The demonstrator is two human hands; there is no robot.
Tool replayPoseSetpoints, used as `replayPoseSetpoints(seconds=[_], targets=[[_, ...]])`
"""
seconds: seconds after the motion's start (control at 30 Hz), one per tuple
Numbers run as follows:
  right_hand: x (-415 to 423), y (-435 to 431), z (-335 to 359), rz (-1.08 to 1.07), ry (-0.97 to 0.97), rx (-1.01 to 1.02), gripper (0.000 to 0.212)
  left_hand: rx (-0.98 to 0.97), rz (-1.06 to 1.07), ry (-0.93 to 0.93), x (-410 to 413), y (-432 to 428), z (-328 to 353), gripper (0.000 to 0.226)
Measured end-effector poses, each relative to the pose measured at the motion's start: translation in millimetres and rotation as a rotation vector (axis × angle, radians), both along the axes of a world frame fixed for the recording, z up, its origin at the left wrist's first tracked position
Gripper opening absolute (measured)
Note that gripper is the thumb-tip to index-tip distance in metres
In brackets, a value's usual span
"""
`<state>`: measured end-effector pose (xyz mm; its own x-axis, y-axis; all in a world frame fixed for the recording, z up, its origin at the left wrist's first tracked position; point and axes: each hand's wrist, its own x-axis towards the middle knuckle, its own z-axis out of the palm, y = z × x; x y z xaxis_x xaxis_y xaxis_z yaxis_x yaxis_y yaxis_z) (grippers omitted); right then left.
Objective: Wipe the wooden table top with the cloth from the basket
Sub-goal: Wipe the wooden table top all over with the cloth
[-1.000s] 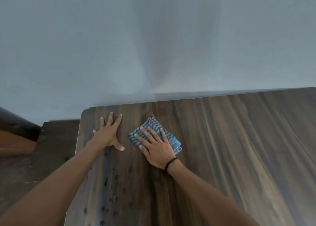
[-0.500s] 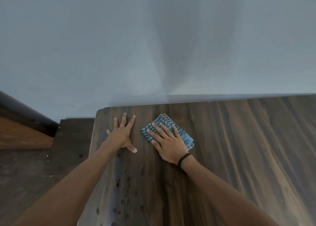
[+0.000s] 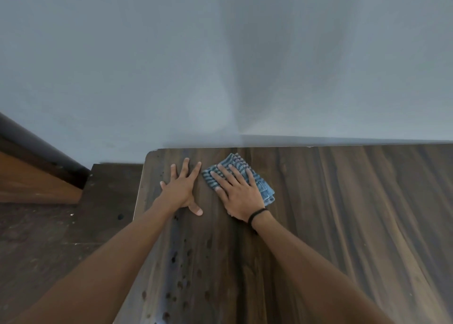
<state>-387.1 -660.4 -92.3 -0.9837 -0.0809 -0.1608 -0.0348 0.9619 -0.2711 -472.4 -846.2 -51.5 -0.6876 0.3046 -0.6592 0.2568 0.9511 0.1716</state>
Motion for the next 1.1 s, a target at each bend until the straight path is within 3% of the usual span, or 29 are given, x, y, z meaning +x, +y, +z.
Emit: replayPoseSetpoints(seconds=[0.2, 0.4, 0.63, 0.93, 1.1], targets=[[-58, -7, -1, -0.228, -0.049, -0.064, 0.055, -0.003, 0.036, -0.003, 3, -3, 3, 0.156], [3, -22, 0, -0.011, -0.003, -0.02, 0.056, 0.008, 0.046, -0.009, 1, -1, 1, 0.158], [-60, -5, -3, -0.199, -0.051, -0.05, 0.055, 0.018, 0.048, 0.004, 3, -6, 0, 0.157], [69, -48, -3, -0.163, -0.033, -0.041, 0.053, 0.019, 0.037, -0.004, 2, -5, -1, 0.16], [9, -5, -3, -0.009, -0.011, 0.049, 0.055, 0.028, 0.025, -0.007, 3, -6, 3, 0.156]])
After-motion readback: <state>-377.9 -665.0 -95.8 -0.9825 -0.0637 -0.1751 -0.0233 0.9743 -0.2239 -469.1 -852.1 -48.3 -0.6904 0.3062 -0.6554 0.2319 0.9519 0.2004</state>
